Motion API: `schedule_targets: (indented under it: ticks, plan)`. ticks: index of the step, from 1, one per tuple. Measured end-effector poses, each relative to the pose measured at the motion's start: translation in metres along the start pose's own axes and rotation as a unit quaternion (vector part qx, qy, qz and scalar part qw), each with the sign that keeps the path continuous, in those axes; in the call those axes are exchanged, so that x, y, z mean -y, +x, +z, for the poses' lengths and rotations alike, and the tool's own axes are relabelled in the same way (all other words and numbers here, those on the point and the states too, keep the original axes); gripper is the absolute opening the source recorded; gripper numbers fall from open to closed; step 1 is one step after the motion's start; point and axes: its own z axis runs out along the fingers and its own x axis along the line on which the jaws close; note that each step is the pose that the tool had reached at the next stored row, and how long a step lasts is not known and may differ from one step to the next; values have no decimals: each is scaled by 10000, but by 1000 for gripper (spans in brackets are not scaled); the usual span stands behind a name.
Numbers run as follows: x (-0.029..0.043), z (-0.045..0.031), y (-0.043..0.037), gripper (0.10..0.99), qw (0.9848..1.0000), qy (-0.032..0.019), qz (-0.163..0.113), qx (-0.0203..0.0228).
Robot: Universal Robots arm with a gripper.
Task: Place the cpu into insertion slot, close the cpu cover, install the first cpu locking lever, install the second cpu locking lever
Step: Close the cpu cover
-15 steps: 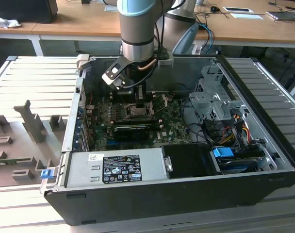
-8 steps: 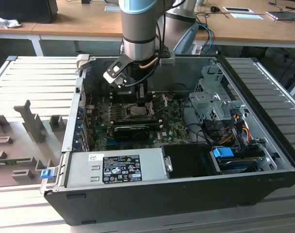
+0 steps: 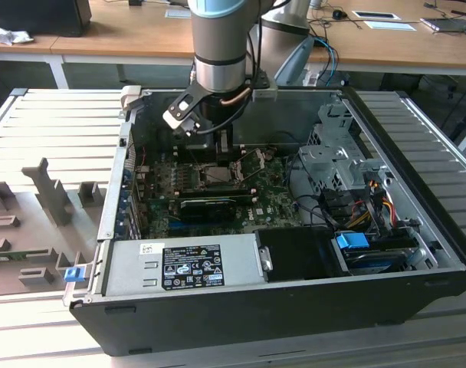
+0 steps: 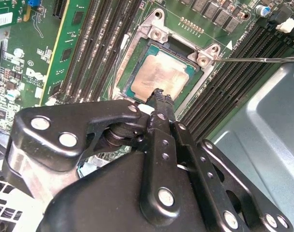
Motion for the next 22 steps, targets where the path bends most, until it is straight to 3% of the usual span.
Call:
schedule_targets:
  ticks: [22]
  plan:
    - [-7,-92,7,106,10000,0,0,2]
